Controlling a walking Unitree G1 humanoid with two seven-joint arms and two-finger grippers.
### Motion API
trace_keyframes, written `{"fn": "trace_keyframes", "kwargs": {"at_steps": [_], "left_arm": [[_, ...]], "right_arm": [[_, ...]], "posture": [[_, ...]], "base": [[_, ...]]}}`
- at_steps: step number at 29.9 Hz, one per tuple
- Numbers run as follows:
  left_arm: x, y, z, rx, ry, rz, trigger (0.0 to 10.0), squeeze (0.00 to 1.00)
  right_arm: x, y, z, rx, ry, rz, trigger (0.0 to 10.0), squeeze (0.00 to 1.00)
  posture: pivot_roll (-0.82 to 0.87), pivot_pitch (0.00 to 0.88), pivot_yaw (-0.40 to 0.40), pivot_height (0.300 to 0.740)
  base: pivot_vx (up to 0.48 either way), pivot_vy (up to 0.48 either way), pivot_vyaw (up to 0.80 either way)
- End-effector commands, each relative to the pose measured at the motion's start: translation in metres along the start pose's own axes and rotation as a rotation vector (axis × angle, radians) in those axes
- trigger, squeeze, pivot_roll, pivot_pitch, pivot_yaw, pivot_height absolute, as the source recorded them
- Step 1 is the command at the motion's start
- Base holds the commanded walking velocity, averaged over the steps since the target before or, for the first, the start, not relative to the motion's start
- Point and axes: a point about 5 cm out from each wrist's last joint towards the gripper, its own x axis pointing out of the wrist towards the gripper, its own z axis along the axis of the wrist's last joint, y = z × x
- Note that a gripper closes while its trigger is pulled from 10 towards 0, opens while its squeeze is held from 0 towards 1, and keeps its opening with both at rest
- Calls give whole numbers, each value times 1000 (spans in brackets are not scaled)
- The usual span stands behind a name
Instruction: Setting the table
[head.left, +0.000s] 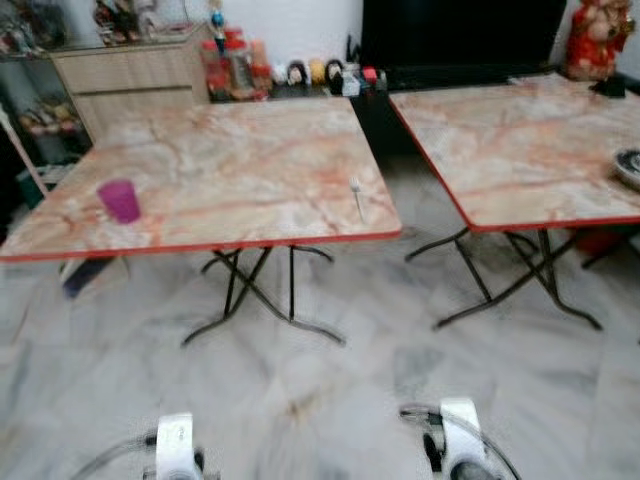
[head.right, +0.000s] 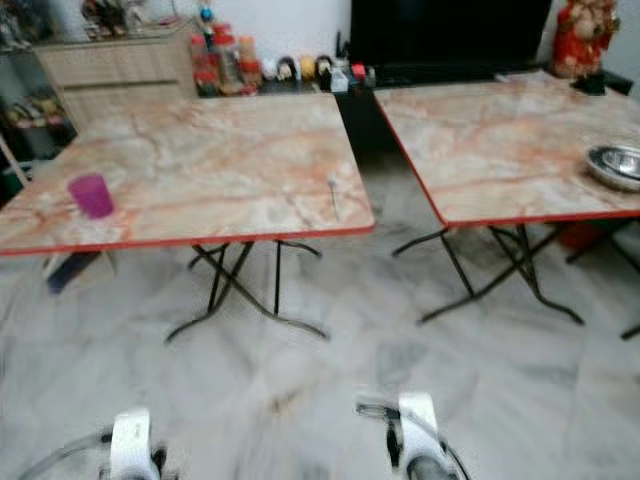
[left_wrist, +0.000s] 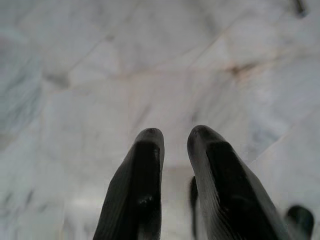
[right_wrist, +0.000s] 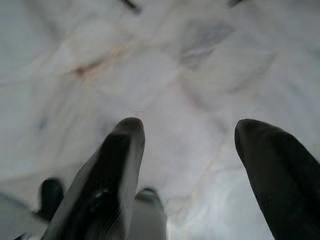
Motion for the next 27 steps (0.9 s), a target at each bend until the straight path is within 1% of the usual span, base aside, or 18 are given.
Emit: {"fn": "trace_keyframes", "kwargs": {"at_steps": [1,13,21,27], "left_arm": [[1,-5,3,4,-5,-6,10000,0],[2,-6,6,12,-10,-13,10000,0],[3,-8,8,23,-11,-27,10000,0],[3,-7,7,27,-4,-27,10000,0]], "right_arm": [[0,-2,2,16,-6,0,10000,0],[0,-6,1,37,-2,-15,10000,0],[0,-9,1,31,0,-31,10000,0],[0,-9,0,28,-2,-34,10000,0]], "posture": [[9,0,35,709],[4,0,37,709],[-3,0,39,709],[-4,0,38,709]], "base": [[262,0,0],[268,0,0],[269,0,0],[267,0,0]]}}
